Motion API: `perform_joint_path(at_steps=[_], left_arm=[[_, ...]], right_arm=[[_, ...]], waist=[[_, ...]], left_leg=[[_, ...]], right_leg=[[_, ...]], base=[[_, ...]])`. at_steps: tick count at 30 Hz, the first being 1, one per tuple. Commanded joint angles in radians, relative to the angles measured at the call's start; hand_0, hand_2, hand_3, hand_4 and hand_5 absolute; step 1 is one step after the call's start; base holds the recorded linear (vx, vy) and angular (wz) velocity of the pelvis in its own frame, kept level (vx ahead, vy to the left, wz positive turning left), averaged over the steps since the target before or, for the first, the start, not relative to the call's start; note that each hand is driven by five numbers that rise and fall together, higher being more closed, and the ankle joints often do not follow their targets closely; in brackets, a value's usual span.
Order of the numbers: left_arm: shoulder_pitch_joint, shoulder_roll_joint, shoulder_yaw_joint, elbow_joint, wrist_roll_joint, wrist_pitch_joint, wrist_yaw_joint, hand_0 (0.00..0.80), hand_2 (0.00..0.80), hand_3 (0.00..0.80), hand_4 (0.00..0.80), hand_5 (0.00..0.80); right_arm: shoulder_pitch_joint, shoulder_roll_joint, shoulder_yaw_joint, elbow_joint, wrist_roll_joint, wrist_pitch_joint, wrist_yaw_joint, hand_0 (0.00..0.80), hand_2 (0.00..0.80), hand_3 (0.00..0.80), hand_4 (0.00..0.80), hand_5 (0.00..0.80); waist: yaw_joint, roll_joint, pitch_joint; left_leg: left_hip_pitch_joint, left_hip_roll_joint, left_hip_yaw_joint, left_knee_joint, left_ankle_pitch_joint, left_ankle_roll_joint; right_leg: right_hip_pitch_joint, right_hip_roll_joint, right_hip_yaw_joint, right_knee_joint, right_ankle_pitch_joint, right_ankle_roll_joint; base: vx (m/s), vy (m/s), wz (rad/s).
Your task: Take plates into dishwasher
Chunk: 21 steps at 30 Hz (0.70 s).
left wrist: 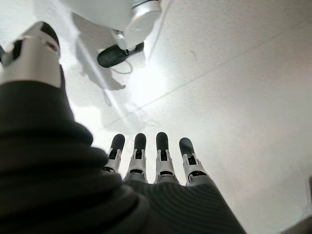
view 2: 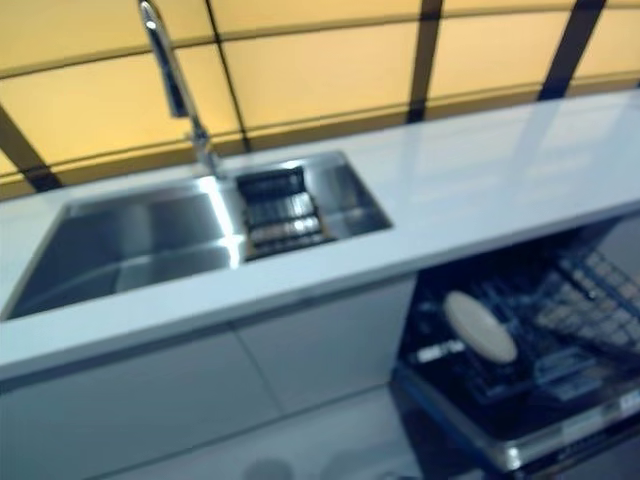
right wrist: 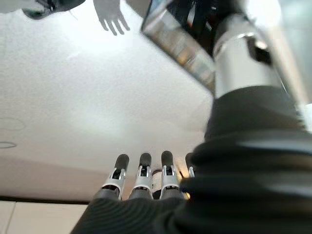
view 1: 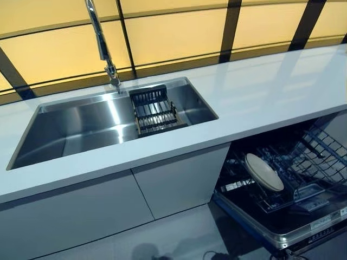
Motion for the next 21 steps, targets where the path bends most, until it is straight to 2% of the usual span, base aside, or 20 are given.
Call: perform_joint_path(at_steps=[1,3,4,5,10,14,18,21], left_arm=[[-0.055,-0.045,-0.044,0.007,-0.017,-0.016,-0.012,0.000,0.000,0.000,0.000,0.000],[-0.053,-0.054,-0.053,-0.002,-0.034,-0.027,-0.010,0.000,0.000,0.000,0.000,0.000],[-0.052,-0.060,-0.061,-0.012,-0.048,-0.036,-0.012,0.000,0.000,0.000,0.000,0.000],[-0.051,-0.063,-0.063,-0.015,-0.052,-0.037,-0.013,0.000,0.000,0.000,0.000,0.000],[-0.038,-0.072,-0.078,-0.019,-0.105,-0.082,-0.015,0.000,0.000,0.000,0.000,0.000],[-0.033,-0.071,-0.076,-0.015,-0.114,-0.094,-0.010,0.000,0.000,0.000,0.000,0.000],[-0.038,-0.063,-0.067,-0.027,-0.125,-0.067,-0.009,0.000,0.000,0.000,0.000,0.000],[-0.047,-0.065,-0.065,-0.024,-0.130,-0.055,-0.010,0.000,0.000,0.000,0.000,0.000]], right_arm=[[-0.113,-0.069,-0.039,0.059,0.041,-0.035,0.020,0.000,0.000,0.000,0.000,0.000],[-0.120,-0.084,-0.048,0.052,0.094,-0.073,0.055,0.000,0.000,0.000,0.000,0.000],[-0.129,-0.097,-0.053,0.022,0.147,-0.138,0.129,0.000,0.000,0.000,0.000,0.000],[-0.137,-0.098,-0.051,0.000,0.159,-0.177,0.153,0.000,0.000,0.000,0.000,0.000],[-0.242,-0.153,0.016,-0.179,0.034,-0.331,0.136,0.000,0.000,0.000,0.000,0.000],[-0.308,-0.213,0.063,-0.280,-0.081,-0.413,0.115,0.000,0.000,0.000,0.000,0.000],[-0.345,-0.247,0.092,-0.451,-0.179,-0.423,0.125,0.000,0.000,0.000,0.000,0.000],[-0.366,-0.265,0.098,-0.502,-0.209,-0.451,0.162,0.000,0.000,0.000,0.000,0.000]], waist=[[0.049,0.104,0.078],[0.046,0.127,0.089],[0.042,0.150,0.103],[0.040,0.160,0.110],[0.025,0.215,0.166],[0.023,0.216,0.180],[0.011,0.191,0.167],[0.004,0.175,0.155]], left_leg=[[0.035,-0.027,0.013,0.028,-0.092,-0.001],[0.023,-0.034,0.014,0.028,-0.088,-0.002],[0.009,-0.040,0.014,0.030,-0.083,-0.004],[0.003,-0.043,0.014,0.030,-0.081,-0.004],[-0.053,-0.056,0.026,0.027,-0.060,-0.013],[-0.063,-0.057,0.026,0.022,-0.059,-0.019],[-0.044,-0.052,0.022,0.016,-0.073,-0.020],[-0.030,-0.048,0.021,0.013,-0.078,-0.021]], right_leg=[[-0.113,-0.078,0.052,0.157,0.003,0.064],[-0.126,-0.087,0.052,0.163,0.001,0.062],[-0.139,-0.094,0.056,0.169,0.000,0.059],[-0.146,-0.096,0.059,0.172,-0.002,0.056],[-0.199,-0.089,0.075,0.179,-0.019,0.045],[-0.216,-0.080,0.075,0.174,-0.018,0.042],[-0.219,-0.073,0.070,0.177,-0.013,0.042],[-0.213,-0.067,0.070,0.173,-0.012,0.043]], base=[[-0.040,0.094,0.00],[-0.062,0.110,-0.04],[-0.069,0.085,-0.06],[-0.090,0.103,-0.07],[-0.134,0.078,-0.11],[-0.076,0.006,-0.02],[0.024,-0.004,-0.06],[0.039,0.001,-0.09]])
